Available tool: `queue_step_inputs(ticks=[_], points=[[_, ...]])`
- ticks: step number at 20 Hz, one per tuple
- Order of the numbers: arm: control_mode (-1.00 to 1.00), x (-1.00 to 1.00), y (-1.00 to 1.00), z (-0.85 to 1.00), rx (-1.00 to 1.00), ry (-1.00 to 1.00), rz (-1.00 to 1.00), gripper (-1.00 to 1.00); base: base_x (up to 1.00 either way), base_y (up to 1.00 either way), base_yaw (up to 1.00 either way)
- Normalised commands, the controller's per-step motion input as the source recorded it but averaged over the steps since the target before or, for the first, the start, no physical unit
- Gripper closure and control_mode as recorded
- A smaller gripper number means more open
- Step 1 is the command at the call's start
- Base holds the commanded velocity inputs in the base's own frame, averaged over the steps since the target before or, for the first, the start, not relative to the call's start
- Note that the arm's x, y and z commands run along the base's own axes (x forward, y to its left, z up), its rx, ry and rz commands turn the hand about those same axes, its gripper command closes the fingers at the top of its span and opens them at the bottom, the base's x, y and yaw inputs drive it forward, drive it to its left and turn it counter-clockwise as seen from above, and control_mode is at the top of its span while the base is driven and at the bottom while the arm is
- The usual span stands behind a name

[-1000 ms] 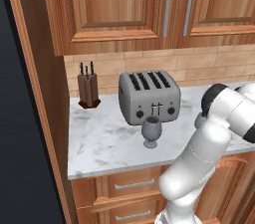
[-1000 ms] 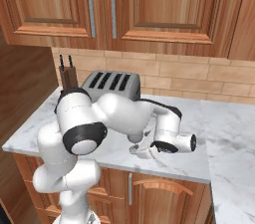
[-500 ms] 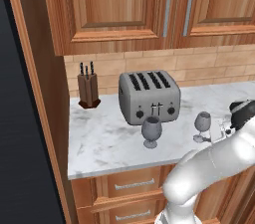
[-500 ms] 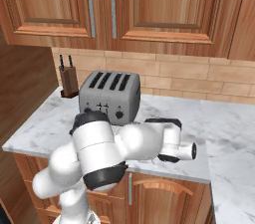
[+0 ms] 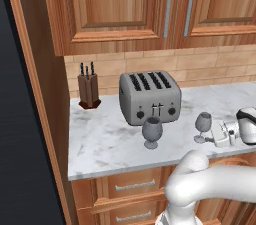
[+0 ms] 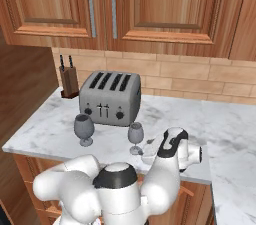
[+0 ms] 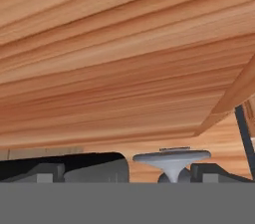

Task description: Retrieve the wine glasses from the counter and place one next to each plate.

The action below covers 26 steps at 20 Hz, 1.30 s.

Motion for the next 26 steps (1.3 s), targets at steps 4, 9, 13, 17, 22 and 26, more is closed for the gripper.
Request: queue_step_inputs(ticks=[4, 9, 13, 17, 22, 26], points=[[-1.00, 0.00, 0.27, 0.00, 0.00, 0.00, 0.00, -1.00, 0.00, 0.00, 0.00], [-1.00, 0.00, 0.19, 0.00, 0.00, 0.05, 0.00, -1.00, 0.00, 0.00, 0.00], [-1.00, 0.00, 0.01, 0.00, 0.00, 0.05, 0.00, -1.00, 0.00, 0.00, 0.00], [-1.00, 0.00, 0.08, 0.03, 0.00, 0.16, 0.00, -1.00, 0.00, 0.00, 0.00], [-1.00, 0.00, 0.17, 0.00, 0.00, 0.11, -0.02, -1.00, 0.00, 0.00, 0.00], [-1.00, 0.00, 0.09, -0.05, 0.00, 0.05, -0.01, -1.00, 0.00, 0.00, 0.00]])
